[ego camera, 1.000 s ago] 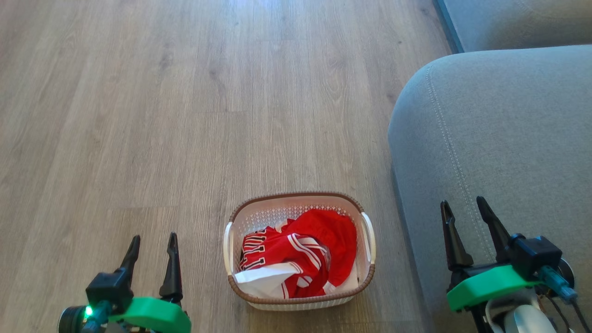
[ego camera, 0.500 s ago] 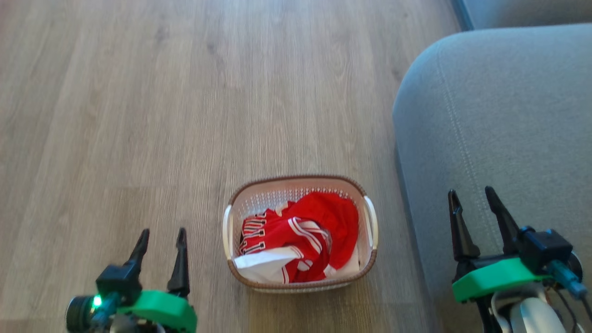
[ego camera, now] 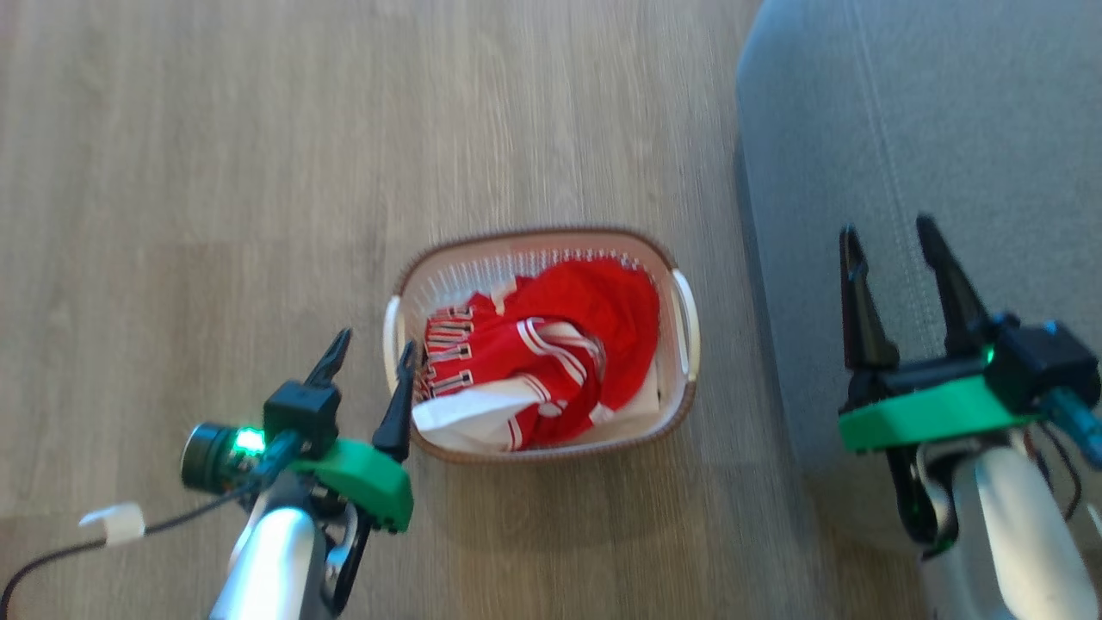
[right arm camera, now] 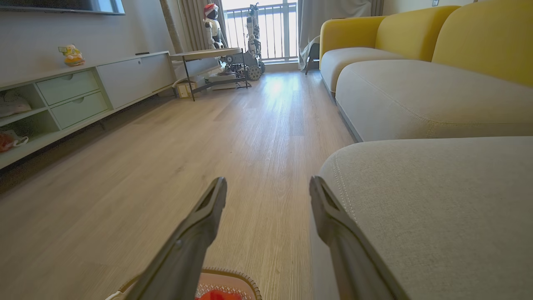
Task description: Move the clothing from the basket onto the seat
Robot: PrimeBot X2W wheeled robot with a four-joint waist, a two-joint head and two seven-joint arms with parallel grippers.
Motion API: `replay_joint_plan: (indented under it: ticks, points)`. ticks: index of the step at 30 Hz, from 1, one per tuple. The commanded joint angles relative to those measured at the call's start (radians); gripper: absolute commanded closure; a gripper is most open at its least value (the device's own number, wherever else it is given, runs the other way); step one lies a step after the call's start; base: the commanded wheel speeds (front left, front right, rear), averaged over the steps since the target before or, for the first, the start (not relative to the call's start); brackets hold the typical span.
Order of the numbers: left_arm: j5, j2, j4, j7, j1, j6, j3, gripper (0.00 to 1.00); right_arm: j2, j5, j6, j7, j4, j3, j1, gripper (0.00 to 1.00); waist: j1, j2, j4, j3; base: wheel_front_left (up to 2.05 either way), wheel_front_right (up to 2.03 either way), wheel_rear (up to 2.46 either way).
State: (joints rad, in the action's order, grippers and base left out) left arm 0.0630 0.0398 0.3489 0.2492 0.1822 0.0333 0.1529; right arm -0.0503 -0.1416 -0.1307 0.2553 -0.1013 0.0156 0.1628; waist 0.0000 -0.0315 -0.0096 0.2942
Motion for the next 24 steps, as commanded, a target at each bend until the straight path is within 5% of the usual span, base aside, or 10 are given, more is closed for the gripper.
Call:
replay_joint_plan:
  ticks: [1,24]
  points:
    - [-0.012,0.013,0.012,0.013,0.061,0.010,-0.012,0.00,0.000,0.002,0.000,0.006,0.045,-0.031,0.053,0.00,0.0000,0.0000,-0.034,0.086,0.00,0.00,0.00]
    - [-0.160,0.057,0.504,0.013,0.474,0.057,0.195,0.00,0.000,-0.011,0.000,0.006,0.151,-0.081,0.265,0.00,0.0000,0.0000,-0.135,0.424,0.00,0.00,0.00]
